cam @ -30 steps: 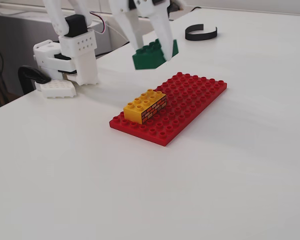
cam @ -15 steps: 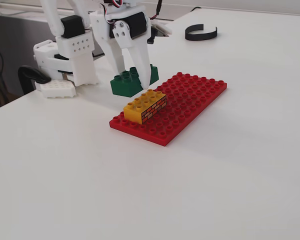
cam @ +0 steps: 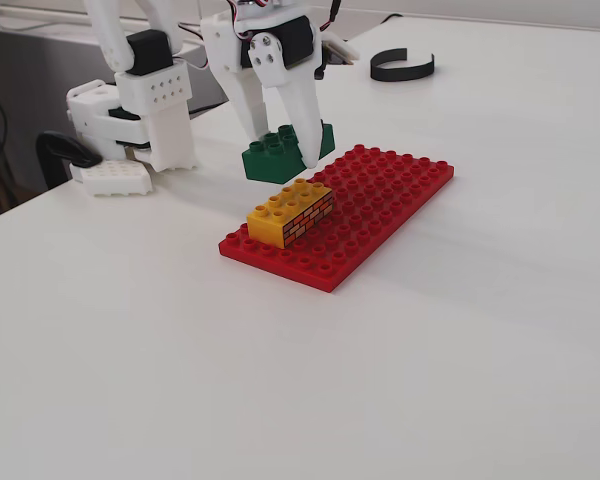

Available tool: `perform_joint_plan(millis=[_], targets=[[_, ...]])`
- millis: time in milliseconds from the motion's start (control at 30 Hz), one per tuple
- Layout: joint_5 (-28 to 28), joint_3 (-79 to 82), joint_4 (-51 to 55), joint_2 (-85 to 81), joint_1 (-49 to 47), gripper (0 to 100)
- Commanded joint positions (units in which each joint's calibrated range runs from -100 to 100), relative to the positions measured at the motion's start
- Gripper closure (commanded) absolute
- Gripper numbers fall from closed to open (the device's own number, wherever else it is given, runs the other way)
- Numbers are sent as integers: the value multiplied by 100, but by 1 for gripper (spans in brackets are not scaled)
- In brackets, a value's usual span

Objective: Grab the loose lego brick and stack it on top of the fixed one.

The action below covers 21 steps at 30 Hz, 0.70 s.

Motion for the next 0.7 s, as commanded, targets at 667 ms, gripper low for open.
perform_joint_plan(millis=[667], targets=[[21,-344,-79,864,52,89]])
